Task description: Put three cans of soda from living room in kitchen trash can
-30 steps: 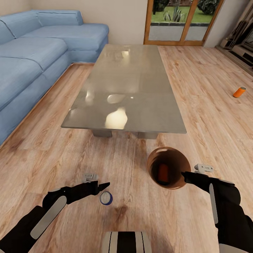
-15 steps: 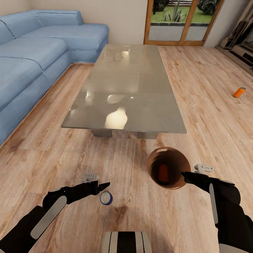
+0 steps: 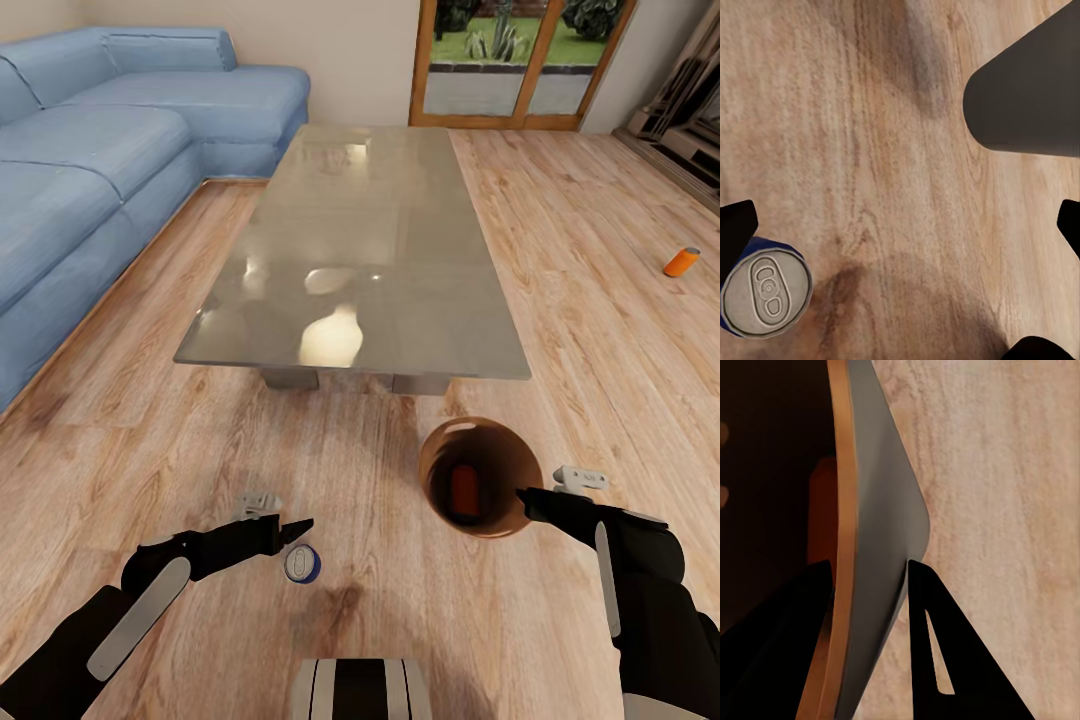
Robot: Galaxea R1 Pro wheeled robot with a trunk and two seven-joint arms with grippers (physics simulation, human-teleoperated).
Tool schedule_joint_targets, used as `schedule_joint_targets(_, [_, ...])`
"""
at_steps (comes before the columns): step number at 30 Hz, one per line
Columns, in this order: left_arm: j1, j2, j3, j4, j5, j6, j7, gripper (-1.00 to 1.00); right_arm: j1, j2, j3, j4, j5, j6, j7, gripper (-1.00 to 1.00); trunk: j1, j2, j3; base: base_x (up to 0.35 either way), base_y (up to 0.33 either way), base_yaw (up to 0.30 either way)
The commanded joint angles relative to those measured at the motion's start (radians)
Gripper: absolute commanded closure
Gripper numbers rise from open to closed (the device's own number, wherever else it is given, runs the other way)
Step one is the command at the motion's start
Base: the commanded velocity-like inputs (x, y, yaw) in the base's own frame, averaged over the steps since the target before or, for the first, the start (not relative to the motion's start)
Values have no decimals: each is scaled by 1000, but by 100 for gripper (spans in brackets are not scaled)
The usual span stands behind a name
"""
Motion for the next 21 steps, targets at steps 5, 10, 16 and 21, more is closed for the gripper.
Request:
schedule_joint_targets(5, [0,0,0,0,0,0,3,-100,0,0,0,-1,-17,1,1,100,0,0,-3,0,0,0])
schedule_joint_targets(10, [0,0,0,0,0,0,3,-100,0,0,1,-1,-17,1,1,100,0,0,-5,0,0,0])
schedule_joint_targets(16, [0,0,0,0,0,0,3,-100,0,0,0,-1,-17,1,1,100,0,0,-12,0,0,0])
schedule_joint_targets(21, [0,0,0,0,0,0,2,-100,0,0,0,-1,-17,1,1,100,0,0,-20,0,0,0])
